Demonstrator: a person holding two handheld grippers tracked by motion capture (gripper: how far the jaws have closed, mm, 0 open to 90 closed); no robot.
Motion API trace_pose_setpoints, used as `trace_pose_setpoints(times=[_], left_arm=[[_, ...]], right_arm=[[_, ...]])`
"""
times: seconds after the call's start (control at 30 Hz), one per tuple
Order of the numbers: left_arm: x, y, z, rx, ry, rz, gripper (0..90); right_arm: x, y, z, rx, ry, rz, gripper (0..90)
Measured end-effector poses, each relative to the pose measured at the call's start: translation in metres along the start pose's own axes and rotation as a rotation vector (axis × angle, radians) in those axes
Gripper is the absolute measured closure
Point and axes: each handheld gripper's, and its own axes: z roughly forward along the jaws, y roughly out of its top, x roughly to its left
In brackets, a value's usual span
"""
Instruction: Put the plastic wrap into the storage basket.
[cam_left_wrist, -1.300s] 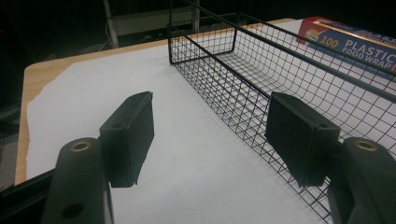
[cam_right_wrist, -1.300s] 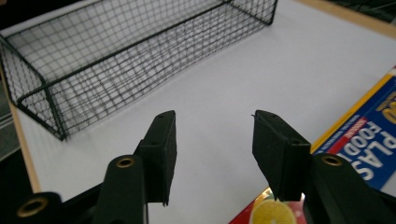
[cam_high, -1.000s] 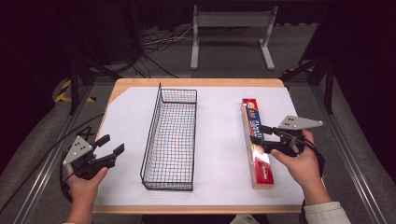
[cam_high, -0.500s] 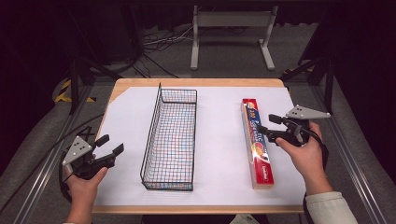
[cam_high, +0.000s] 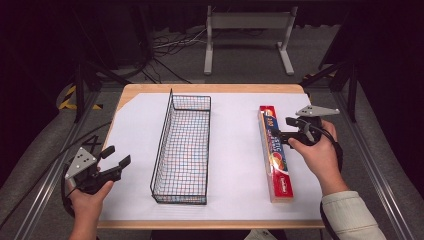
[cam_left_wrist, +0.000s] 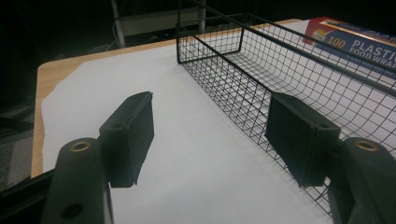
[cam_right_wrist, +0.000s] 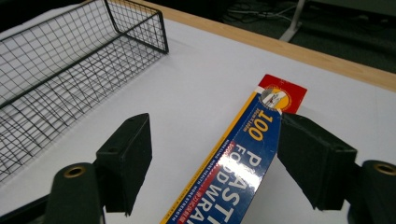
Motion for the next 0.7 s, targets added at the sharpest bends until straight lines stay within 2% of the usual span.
trace_pose_setpoints(times=[0.07, 0.17, 0.43, 0.7], left_arm=[[0.0, 0.0, 0.0, -0.003, 0.001, -0.002, 32.8], [-0.001, 0.0, 0.0, -0.001, 0.001, 0.001, 32.7], [0.0, 0.0, 0.002, 0.001, -0.005, 0.001, 32.7], [0.0, 0.001, 0.004, 0.003, -0.007, 0.002, 32.6]], right_arm=[[0.0, 0.0, 0.006, 0.034, -0.019, 0.025, 25.5], [0.001, -0.001, 0.014, 0.078, -0.044, 0.032, 24.6], [-0.001, -0.007, 0.034, 0.2, -0.092, 0.09, 22.4], [-0.001, -0.014, 0.047, 0.301, -0.136, 0.194, 21.3]])
